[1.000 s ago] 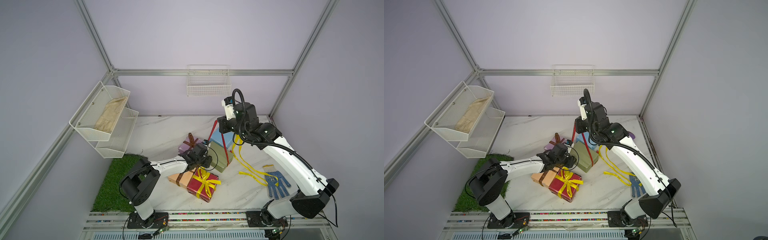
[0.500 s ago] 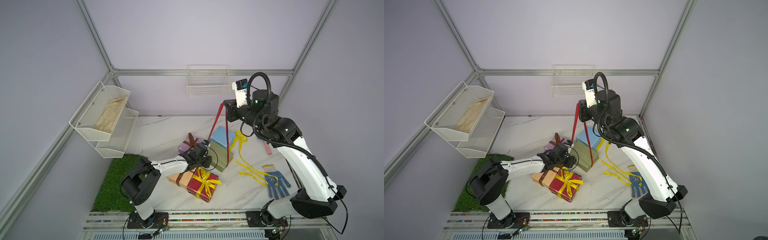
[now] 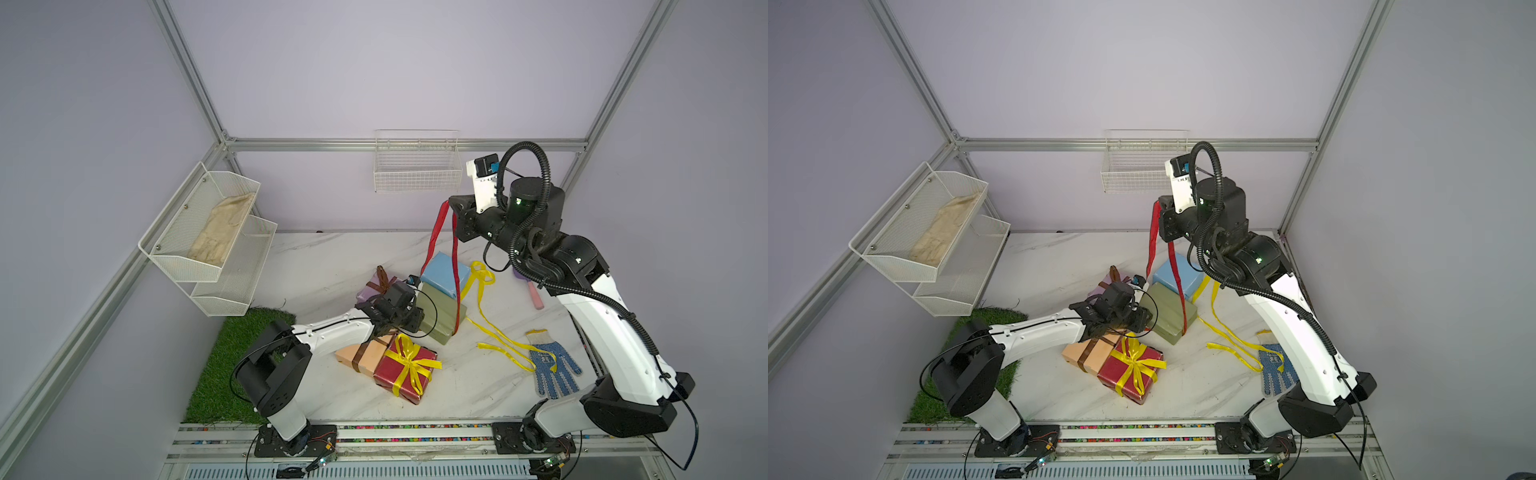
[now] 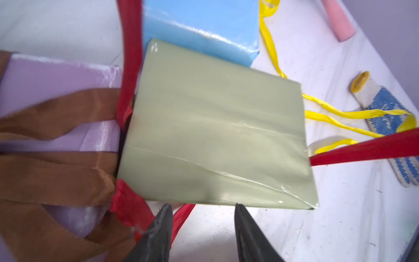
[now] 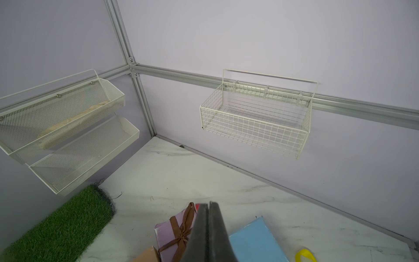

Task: Untie the ribbon bows on the gift boxes
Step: Pull the ribbon from the gift box.

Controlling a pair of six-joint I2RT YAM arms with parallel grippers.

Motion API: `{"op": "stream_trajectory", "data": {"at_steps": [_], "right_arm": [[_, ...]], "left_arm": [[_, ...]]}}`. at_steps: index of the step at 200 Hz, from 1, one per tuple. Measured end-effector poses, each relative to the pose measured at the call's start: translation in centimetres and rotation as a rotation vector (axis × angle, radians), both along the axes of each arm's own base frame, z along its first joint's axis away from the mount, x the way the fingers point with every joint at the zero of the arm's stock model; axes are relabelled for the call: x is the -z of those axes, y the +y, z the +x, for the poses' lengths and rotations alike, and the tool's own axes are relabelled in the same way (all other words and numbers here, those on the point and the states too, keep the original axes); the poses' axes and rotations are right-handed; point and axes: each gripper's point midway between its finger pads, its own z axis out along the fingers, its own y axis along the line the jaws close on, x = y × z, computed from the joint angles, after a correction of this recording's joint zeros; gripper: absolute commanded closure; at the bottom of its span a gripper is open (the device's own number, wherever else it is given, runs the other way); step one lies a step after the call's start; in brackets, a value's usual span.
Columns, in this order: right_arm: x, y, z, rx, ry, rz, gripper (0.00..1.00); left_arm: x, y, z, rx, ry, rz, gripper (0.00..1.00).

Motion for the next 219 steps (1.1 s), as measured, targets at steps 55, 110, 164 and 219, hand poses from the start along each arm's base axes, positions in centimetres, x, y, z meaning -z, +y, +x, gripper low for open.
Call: {"op": "stream_trajectory", "data": {"at_steps": [55, 110, 164, 219], "right_arm": [[1.5, 0.5, 0.3, -0.01, 0.026, -0.016, 1.0], [0.7, 0.0, -0.2, -0.01, 0.004, -0.016, 1.0], [-6.1, -2.2, -2.5, 0.014, -0.159, 0.036, 1.0], [-12.9, -4.7, -5.1, 0.047, -0.343, 0.075, 1.0]], "left_arm": [[-2.8, -2.6, 0.4, 0.079, -0.09, -0.061, 0.57], [2.1, -5.2, 1.1, 0.129, -0.04, -0.008, 0.58], [1.4, -6.5, 1.9, 0.137, -0.071, -0.029, 0.58], [2.2, -6.5, 2.2, 0.129, -0.07, -0.017, 0.59]]}}
